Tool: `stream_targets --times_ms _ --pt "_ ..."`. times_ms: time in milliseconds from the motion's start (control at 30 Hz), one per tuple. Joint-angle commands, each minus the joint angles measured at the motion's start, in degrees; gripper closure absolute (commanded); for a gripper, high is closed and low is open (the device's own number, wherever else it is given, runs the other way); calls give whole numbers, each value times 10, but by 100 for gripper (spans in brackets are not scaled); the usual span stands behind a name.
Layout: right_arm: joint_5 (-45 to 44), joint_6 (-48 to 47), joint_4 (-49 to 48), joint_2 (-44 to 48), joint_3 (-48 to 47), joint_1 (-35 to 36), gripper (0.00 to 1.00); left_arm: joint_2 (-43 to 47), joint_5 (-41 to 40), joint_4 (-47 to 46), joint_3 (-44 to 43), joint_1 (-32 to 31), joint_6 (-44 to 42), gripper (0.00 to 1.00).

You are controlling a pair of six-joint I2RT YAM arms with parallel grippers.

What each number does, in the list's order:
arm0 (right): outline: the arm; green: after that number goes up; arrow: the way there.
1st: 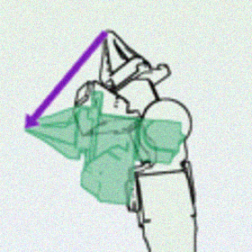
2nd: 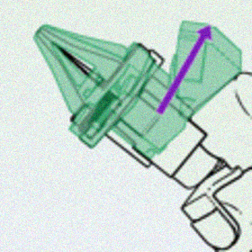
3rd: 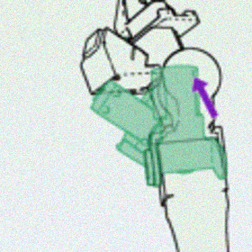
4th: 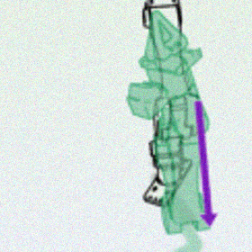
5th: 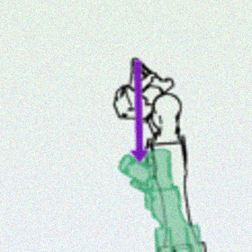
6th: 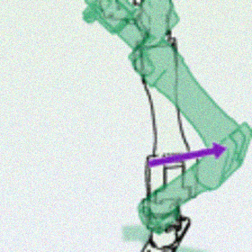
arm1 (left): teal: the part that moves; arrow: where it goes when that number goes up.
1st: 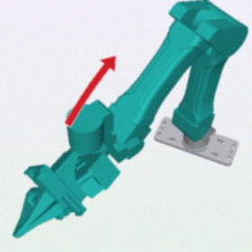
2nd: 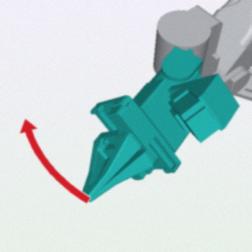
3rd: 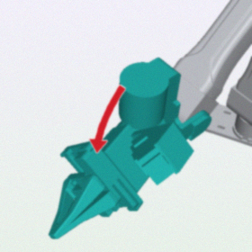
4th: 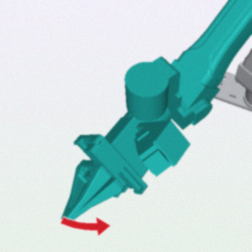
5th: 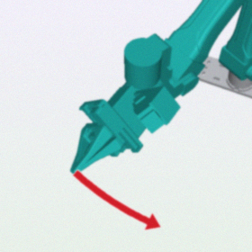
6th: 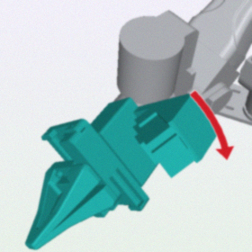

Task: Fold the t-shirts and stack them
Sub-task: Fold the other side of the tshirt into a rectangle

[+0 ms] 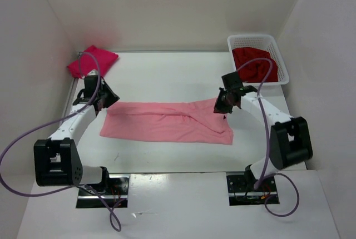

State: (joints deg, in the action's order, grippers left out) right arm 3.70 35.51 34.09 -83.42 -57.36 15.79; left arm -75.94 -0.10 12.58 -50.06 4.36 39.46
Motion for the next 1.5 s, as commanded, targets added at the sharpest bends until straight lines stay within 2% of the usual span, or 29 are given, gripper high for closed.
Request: stream_targets --times_ms 0,67,200,300,633,800,900,1000,1067,1100,1200,1367,1467 --pt "-34 -27 -57 -73 -58 28 92 -31 -3 -53 -2 -40 5 67" --pt "-39 -39 -66 -101 -93 36 79 -53 -10 -62 -8 -52 5 67" --pt "-63 -46 -66 -181 -143 51 72 -94 -21 -87 -28 -81 5 67" --pt "-77 -51 -66 -196 -149 62 65 -122 -21 -92 -34 -81 5 67" --pt "-77 -51 -77 -233 -149 86 64 -159 -10 -98 -6 -81 11 67" --pt "-77 -51 -77 -233 -144 98 64 -124 -10 -92 25 -81 11 67" --pt "-64 -51 -77 -233 -144 98 58 -104 1 -86 38 -81 17 67" --pt "-64 -56 -77 -233 -144 104 57 -80 6 -86 56 -81 29 65" --pt "-59 -56 -77 -233 -144 104 70 -67 12 -79 61 -81 34 65" --pt "-59 -56 -77 -233 -144 104 81 -62 19 -73 61 -81 34 65" --pt "-54 -56 -66 -204 -144 110 92 -34 24 -60 73 -81 40 65" --pt "-29 -56 -53 -132 -94 110 95 28 19 -54 78 -81 47 64" --pt "-19 -42 -33 -87 -61 115 95 28 19 -54 73 -81 52 63"
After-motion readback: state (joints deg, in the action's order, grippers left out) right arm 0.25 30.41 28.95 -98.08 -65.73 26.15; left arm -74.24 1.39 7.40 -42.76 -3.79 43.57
